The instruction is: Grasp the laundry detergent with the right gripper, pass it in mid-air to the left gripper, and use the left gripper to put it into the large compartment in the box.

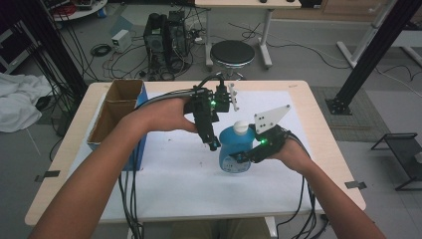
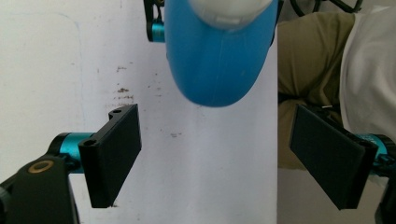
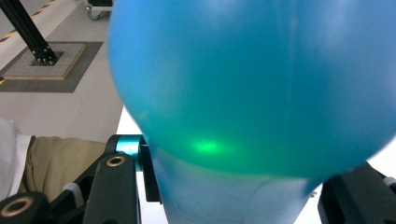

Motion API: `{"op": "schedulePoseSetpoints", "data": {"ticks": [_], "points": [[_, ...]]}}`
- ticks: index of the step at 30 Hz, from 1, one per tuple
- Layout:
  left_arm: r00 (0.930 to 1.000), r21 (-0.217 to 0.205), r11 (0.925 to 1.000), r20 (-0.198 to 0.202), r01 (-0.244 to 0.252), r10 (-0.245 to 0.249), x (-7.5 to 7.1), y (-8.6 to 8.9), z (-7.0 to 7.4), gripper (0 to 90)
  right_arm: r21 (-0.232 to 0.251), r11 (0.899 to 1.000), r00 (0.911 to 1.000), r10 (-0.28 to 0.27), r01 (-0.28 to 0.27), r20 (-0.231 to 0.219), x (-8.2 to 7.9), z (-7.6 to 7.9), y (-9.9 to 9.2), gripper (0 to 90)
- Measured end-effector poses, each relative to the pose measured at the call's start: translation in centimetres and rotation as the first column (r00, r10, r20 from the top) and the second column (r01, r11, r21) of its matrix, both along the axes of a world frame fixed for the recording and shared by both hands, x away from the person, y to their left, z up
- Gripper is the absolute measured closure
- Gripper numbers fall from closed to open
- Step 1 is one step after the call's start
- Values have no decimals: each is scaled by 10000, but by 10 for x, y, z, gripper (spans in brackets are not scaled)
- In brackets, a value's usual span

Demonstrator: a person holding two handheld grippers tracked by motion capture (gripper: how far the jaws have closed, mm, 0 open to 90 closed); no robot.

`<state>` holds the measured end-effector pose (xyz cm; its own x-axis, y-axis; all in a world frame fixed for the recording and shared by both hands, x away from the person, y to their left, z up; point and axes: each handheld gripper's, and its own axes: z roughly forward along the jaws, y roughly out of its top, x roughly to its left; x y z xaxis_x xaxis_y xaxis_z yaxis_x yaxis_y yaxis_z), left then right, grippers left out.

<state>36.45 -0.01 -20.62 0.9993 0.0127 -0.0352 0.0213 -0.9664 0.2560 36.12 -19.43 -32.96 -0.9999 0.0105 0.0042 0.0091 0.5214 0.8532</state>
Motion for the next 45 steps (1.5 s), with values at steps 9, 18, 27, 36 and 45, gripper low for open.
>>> {"op": "schedulePoseSetpoints", "data": {"ticks": [9, 18, 27, 36, 45], "points": [[10000, -17, 10000, 27, -30, 30, 0, -2, 3, 169, -222, 9995, 9996, 215, -219, -170, 1, 5, 11, 445], [9999, -78, 10000, 150, 35, -34, -1, -3, 3, 169, -230, 9987, 9989, 464, -463, 68, 5, 7, 21, 446], [9995, -144, 9995, 132, 282, -280, 1, -16, -1, 169, -287, 9984, 9988, 486, -483, 115, 6, 8, 23, 445], [9991, -250, 9989, 161, 395, -391, 4, -23, -5, 169, -235, 9984, 9979, 525, -516, 371, 9, 8, 24, 445], [9988, -292, 9987, 269, 418, -410, 6, -28, -11, 170, -315, 9988, 9993, 363, -362, 29, 7, 9, 22, 445]]}}
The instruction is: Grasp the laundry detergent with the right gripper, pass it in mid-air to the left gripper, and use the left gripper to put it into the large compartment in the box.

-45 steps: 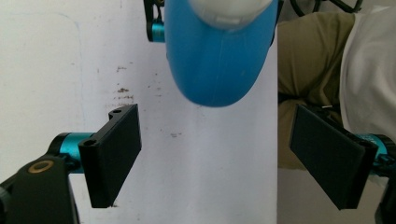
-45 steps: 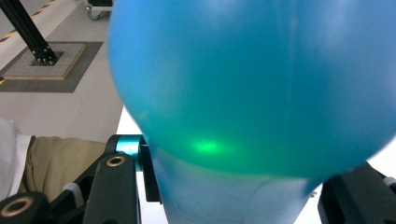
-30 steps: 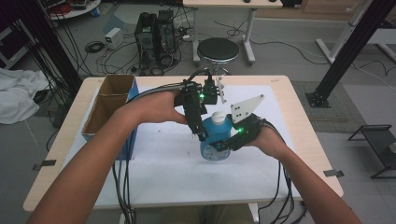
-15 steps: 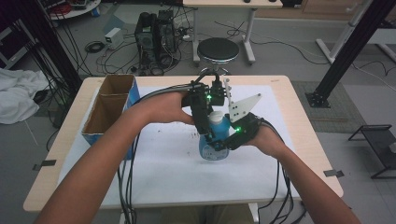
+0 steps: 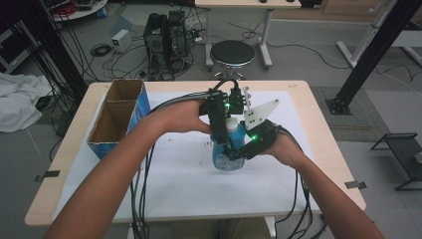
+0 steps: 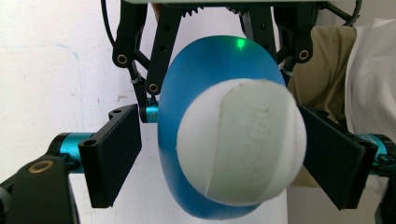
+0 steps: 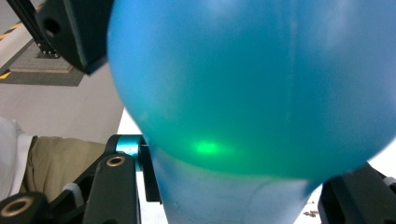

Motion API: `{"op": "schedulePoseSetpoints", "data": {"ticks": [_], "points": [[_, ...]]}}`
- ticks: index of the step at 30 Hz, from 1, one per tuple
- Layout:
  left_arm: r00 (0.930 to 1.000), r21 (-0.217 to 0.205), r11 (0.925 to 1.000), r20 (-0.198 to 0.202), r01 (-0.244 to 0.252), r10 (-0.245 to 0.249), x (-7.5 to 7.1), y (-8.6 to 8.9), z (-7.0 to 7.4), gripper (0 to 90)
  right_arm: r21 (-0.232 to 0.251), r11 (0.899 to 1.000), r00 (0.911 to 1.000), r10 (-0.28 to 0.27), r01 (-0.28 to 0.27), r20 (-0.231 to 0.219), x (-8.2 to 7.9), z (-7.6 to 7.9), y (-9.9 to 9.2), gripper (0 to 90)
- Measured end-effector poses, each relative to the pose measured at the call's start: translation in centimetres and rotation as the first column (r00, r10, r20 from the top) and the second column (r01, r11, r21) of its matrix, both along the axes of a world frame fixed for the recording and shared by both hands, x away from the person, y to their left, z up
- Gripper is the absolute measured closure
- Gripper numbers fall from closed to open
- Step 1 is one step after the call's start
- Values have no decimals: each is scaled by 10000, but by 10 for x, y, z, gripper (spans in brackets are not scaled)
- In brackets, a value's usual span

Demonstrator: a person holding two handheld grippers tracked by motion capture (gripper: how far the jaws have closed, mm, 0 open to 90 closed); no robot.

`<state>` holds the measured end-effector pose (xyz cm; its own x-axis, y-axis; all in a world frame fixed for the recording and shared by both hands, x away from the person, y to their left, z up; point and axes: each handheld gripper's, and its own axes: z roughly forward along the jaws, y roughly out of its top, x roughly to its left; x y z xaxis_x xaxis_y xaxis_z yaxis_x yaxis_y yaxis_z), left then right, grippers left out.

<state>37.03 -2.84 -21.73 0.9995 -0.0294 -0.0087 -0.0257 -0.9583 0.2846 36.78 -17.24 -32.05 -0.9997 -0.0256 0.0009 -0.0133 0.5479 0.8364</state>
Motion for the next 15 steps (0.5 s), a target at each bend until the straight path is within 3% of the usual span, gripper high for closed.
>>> {"op": "schedulePoseSetpoints", "data": {"ticks": [15], "points": [[10000, -1, 10000, 75, 11, -11, 0, -1, -3, 216, 74, 9999, 9999, 77, -78, 150, 1, 0, 0, 445]]}}
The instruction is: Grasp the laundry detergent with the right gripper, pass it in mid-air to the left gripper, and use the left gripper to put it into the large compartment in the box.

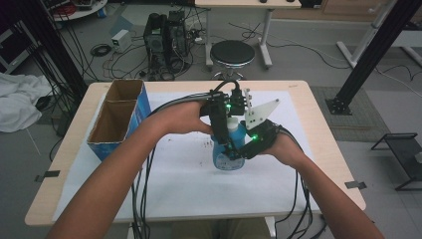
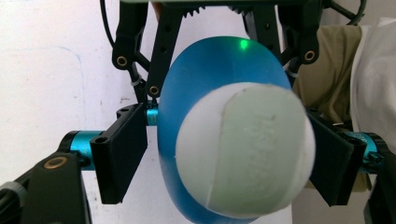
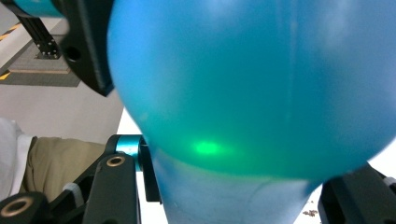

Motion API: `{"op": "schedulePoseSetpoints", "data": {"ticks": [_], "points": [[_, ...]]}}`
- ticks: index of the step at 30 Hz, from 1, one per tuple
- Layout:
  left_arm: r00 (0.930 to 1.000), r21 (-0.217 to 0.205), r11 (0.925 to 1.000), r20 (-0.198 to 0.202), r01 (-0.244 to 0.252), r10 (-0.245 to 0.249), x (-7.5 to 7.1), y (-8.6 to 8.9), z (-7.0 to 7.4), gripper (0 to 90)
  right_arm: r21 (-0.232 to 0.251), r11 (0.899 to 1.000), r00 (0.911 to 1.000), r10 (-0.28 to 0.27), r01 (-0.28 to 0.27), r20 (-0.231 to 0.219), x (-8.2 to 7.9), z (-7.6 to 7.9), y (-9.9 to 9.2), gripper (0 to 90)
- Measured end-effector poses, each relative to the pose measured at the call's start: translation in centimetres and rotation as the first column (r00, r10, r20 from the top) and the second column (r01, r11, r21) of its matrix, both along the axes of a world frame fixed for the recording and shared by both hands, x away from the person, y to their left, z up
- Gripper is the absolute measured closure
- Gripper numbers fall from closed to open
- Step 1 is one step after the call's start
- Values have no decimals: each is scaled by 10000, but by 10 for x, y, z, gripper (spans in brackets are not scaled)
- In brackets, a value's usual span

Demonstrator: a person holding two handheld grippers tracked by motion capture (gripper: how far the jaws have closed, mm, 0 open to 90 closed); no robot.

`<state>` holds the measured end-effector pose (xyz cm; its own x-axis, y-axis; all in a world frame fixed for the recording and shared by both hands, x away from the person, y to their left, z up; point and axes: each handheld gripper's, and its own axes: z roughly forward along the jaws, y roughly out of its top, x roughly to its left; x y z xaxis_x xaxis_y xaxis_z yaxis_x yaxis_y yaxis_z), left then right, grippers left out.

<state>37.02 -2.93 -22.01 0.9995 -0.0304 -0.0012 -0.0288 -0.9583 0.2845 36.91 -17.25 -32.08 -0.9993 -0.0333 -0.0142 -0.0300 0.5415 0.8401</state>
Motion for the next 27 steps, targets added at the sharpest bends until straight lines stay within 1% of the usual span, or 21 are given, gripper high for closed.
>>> {"op": "schedulePoseSetpoints", "data": {"ticks": [1, 2, 3, 6, 9, 10, 11, 15, 16, 17, 18, 21, 24, 26, 27], "points": [[10000, 17, 10000, -11, 0, 0, 0, 0, 0, 221, -22, 10000, 10000, -11, 11, -36, 0, 0, 0, 445], [10000, 15, 10000, 20, 23, -23, 0, 1, 1, 245, 35, 10000, 10000, -6, 5, 95, 1, 0, 0, 445], [10000, -30, 10000, 34, 1, -1, 0, 1, 1, 247, -166, 9998, 9996, -132, 128, -241, -2, 0, -1, 445], [10000, -40, 10000, 5, 89, -89, -1, 0, 1, 247, -170, 9998, 9997, -142, 138, -214, -2, 1, -2, 445], [9999, -16, 9999, 24, 112, -112, -1, 0, 1, 246, -70, 9999, 9999, -80, 79, -101, -1, 0, -1, 445], [9999, -31, 9999, 28, 99, -99, -2, 0, 1, 247, -1, 10000, 10000, -29, 29, 6, 0, 0, 0, 445], [10000, -41, 10000, 47, 88, -88, -2, 0, 1, 247, 50, 10000, 10000, -57, 57, -37, 0, 0, 0, 445], [9998, -13, 9999, 121, 133, -132, -2, -1, 1, 247, 101, 9999, 10000, -23, 22, 50, 0, 0, 1, 445], [9998, 52, 9999, 140, 156, -156, -2, -1, 1, 250, 84, 10000, 10000, -21, 20, 84, 0, 0, 1, 445], [9997, -30, 9998, 87, 209, -208, -3, -1, 1, 284, 83, 10000, 10000, -18, 17, 98, 0, 0, 1, 445], [9997, -18, 9998, 123, 207, -207, -3, -1, 1, 293, 101, 9999, 9999, -9, 8, 100, 0, 0, 1, 445], [9997, -20, 9998, 143, 199, -199, -3, -1, 1, 293, 116, 9999, 9999, -4, 3, 133, 1, 0, 1, 445], [9997, 11, 9999, 163, 167, -167, -3, -1, 1, 293, 93, 10000, 10000, -13, 13, 77, 0, 0, 1, 445], [9997, 28, 9998, 155, 191, -191, -3, -1, 1, 293, 79, 10000, 9998, 36, -38, 190, 1, 0, 1, 445], [9996, -2, 9997, 150, 251, -251, -3, -1, 1, 309, 107, 9999, 9999, -1, 0, 130, 0, 0, 1, 445]]}}
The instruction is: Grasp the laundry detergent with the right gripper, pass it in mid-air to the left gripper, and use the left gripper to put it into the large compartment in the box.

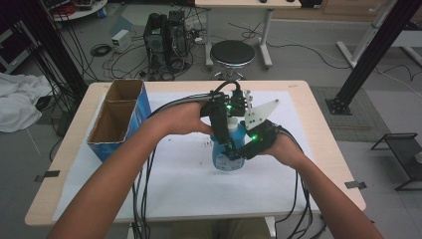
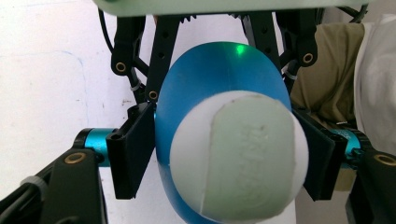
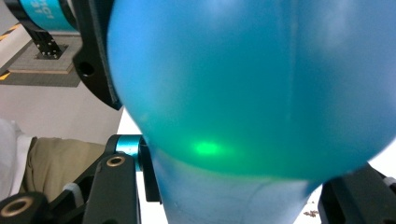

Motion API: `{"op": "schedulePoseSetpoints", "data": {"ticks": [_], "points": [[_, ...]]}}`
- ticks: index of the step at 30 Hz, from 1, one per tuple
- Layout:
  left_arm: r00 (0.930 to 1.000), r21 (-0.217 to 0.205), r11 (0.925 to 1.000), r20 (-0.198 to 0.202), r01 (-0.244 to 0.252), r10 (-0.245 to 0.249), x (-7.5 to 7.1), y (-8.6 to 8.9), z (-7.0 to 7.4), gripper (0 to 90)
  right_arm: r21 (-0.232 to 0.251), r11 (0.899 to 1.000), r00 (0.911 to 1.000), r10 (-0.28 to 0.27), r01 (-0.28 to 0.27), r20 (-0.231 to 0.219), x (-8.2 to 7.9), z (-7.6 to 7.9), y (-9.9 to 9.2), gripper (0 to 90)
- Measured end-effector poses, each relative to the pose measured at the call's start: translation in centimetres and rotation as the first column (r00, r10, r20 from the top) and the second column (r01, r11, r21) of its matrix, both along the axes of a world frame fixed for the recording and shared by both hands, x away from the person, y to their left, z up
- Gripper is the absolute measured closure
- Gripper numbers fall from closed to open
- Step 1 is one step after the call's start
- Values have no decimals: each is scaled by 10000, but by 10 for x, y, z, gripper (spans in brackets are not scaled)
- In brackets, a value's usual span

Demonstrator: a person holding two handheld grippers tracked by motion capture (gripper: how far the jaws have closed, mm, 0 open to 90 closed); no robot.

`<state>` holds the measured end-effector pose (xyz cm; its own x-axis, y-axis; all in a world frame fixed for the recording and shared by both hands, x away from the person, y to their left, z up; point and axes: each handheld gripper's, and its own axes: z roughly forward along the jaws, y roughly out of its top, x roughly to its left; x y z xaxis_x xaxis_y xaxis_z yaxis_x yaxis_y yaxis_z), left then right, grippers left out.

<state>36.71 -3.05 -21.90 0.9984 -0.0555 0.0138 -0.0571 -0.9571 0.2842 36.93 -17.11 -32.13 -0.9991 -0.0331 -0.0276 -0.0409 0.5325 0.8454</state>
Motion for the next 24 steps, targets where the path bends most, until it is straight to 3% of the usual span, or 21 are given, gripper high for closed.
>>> {"op": "schedulePoseSetpoints", "data": {"ticks": [1, 24], "points": [[10000, -64, 10000, 20, 17, -17, 0, 0, 0, 339, 62, 10000, 10000, -1, 1, 24, 0, -1, 1, 445], [9999, -90, 9999, 84, 123, -122, -2, -1, 0, 375, -21, 10000, 10000, -31, 31, 50, -1, 1, -1, 445]]}}
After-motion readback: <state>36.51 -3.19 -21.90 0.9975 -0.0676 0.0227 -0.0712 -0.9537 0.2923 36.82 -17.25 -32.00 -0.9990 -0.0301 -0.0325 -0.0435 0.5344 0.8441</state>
